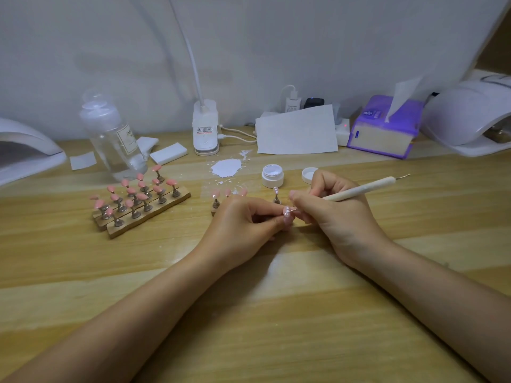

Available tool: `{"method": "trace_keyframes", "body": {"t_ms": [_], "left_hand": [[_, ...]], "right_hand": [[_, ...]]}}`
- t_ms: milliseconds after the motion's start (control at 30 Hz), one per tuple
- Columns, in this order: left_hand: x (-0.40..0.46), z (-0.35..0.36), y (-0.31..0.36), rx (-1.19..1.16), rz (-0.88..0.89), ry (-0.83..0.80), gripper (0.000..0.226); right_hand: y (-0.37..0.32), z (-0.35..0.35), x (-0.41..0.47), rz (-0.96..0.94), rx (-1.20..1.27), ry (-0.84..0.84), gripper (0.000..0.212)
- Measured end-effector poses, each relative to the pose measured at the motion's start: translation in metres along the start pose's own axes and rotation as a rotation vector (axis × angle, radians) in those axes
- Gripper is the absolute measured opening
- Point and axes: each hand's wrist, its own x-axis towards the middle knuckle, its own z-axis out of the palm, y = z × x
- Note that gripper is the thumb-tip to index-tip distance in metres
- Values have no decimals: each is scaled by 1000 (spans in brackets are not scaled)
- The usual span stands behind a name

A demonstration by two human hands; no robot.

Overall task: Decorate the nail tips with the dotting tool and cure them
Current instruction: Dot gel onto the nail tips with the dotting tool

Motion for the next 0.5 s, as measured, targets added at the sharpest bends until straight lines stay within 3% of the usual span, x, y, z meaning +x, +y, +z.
{"method": "trace_keyframes", "body": {"t_ms": [500], "left_hand": [[-2, 0, 10, 68, 8, 24, 27]], "right_hand": [[1, 0, 1, -11, -71, 18, 43]]}}
